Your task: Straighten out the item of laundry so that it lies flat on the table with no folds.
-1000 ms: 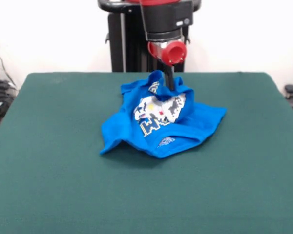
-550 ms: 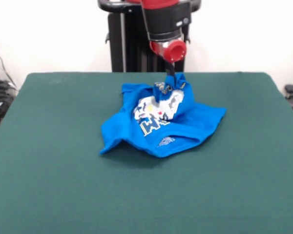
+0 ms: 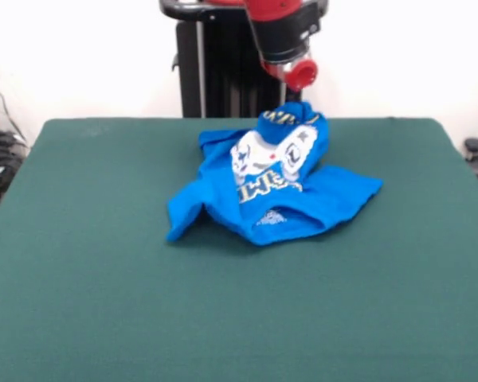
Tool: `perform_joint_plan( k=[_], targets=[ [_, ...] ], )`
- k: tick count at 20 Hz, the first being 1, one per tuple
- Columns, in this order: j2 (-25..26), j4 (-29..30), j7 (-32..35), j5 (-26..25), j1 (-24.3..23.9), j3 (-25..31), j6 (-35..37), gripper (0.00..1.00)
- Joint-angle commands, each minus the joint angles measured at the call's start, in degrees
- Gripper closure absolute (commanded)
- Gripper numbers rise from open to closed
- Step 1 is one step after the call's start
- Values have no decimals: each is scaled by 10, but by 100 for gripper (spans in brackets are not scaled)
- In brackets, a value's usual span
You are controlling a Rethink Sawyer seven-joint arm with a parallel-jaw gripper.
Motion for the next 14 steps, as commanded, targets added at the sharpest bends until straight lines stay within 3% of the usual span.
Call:
perform_joint_plan(
  k=[1, 12, 13, 14],
  targets=[
    [66, 42, 108, -7, 29, 40, -68, 100],
    [72, 18, 73, -25, 40, 25, -102, 100],
    [72, 14, 68, -30, 40, 23, -105, 0],
    [73, 13, 68, -31, 38, 26, -103, 0]
  ],
)
